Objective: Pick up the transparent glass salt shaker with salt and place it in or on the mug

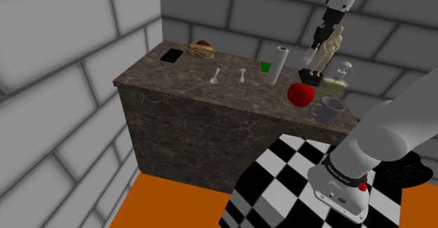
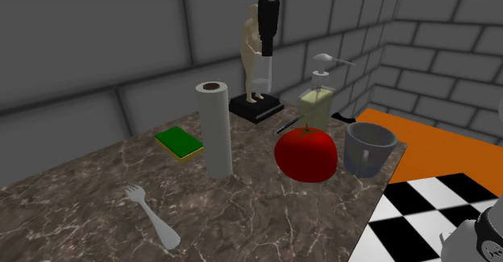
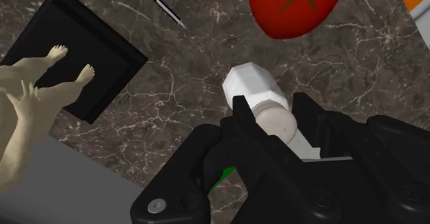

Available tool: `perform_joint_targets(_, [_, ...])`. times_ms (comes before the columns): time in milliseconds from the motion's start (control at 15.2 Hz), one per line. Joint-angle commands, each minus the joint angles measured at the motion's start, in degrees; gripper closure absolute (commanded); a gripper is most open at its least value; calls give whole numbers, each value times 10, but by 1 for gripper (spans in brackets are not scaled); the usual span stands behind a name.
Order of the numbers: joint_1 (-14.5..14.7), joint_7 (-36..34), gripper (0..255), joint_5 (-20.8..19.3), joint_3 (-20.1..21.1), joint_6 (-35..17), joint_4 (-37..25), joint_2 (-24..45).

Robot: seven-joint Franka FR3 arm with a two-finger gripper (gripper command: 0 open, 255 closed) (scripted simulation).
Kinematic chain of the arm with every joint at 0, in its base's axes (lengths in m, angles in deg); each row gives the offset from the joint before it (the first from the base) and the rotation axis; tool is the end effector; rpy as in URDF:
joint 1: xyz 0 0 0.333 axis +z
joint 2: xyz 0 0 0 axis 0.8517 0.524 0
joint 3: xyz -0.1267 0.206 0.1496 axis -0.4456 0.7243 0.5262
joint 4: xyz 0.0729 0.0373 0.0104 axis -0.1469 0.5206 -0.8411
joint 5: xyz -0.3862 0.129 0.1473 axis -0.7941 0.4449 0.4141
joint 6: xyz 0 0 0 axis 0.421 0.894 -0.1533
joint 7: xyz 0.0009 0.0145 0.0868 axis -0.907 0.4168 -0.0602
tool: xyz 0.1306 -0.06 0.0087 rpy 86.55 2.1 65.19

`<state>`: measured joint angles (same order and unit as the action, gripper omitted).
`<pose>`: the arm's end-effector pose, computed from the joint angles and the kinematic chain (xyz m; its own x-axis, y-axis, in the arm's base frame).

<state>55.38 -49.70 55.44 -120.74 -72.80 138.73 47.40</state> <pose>0.3998 -0.3838 0.4570 0.9914 -0.1310 0.0067 -0.1299 -0.9874 -0.0901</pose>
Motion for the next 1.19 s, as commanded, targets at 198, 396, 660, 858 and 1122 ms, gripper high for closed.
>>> perform_joint_targets(198, [-21, -48, 255, -63, 40, 22, 85, -124])
perform_joint_targets(396, [-43, -71, 255, -89, 69, 45, 135, -200])
perform_joint_targets(660, [-74, -91, 255, -110, 104, 84, 193, -296])
perform_joint_targets(858, [-97, -101, 255, -118, 129, 121, 228, -365])
perform_joint_targets(1122, [-127, -107, 255, -120, 159, 179, 265, -455])
